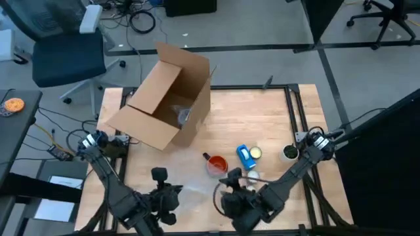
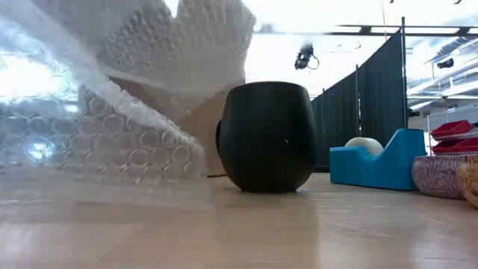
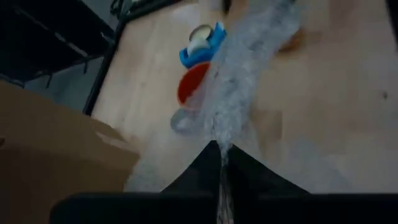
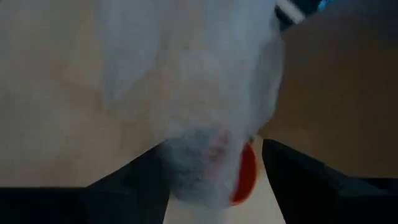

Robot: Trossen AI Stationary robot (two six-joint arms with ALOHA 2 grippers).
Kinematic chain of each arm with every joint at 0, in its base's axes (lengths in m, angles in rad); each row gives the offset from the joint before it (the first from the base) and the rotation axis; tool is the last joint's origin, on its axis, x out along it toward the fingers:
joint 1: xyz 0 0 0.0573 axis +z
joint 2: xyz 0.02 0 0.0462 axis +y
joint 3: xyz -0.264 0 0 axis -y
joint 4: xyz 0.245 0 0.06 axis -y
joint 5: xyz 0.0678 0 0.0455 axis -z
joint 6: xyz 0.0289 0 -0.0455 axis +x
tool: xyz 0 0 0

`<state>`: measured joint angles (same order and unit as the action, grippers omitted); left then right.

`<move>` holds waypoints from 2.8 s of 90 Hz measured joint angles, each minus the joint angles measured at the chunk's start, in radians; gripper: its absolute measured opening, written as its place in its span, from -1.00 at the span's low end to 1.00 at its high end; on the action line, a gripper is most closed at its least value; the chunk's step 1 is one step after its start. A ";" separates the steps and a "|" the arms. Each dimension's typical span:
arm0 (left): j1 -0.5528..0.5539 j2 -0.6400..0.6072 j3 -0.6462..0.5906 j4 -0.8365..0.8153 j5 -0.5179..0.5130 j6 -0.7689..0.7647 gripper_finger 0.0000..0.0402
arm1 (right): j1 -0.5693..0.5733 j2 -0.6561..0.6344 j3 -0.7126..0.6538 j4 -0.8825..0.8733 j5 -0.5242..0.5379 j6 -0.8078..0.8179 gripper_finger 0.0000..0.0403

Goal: Wrap mug
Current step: Wrap the mug with the bubble wrap

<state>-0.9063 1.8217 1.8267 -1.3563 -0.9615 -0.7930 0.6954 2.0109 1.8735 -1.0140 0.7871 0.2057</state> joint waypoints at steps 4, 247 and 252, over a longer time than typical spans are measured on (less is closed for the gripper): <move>-0.006 0.000 0.010 -0.001 -0.014 0.003 -1.00 | -0.012 0.000 -0.006 0.015 -0.032 -0.002 0.06; 0.329 0.018 -0.767 1.181 0.130 -0.078 0.24 | -0.121 -0.181 0.460 0.594 0.597 -1.342 -1.00; 0.352 0.018 -0.785 1.224 0.165 -0.109 0.31 | -0.120 -0.181 0.460 0.594 0.597 -1.340 -1.00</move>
<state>-0.5547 1.8393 1.0421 -0.1325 -0.7968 -0.9024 0.5753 1.8301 2.3333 -0.4198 1.3838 -1.1348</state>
